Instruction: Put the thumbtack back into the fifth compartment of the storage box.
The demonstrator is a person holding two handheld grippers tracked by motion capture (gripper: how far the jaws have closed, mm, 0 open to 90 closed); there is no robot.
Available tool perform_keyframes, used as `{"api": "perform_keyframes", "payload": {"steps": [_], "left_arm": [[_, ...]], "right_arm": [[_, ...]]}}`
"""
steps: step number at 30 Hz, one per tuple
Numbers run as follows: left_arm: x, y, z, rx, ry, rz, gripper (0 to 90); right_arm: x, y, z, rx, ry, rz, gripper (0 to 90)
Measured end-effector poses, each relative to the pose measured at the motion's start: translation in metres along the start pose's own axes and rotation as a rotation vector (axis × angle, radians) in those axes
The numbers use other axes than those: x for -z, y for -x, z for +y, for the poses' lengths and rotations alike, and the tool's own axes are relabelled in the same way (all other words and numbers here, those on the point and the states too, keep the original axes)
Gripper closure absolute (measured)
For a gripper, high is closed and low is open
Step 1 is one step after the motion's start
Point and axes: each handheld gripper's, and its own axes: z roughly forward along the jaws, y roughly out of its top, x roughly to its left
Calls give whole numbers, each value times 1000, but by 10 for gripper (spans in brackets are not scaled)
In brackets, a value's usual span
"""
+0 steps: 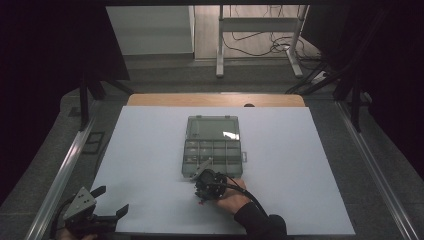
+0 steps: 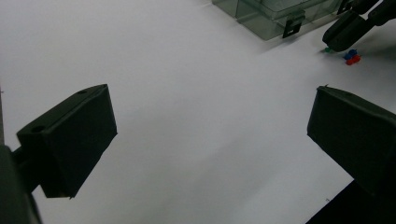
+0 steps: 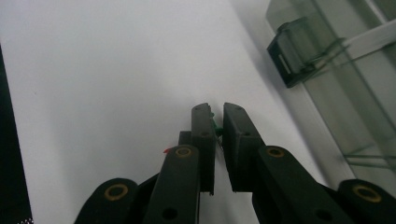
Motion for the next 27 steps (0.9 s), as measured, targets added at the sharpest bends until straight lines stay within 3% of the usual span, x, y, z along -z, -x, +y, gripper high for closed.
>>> {"api": "perform_keyframes", "payload": {"steps": [10, 27], "left_arm": [[0, -1, 0, 12, -3, -3, 18], [-2, 0, 1, -1, -17, -1, 24]], "right_arm": [[13, 8, -1, -56, 53, 12, 831], [31, 19, 9, -78, 123, 6, 831]]}}
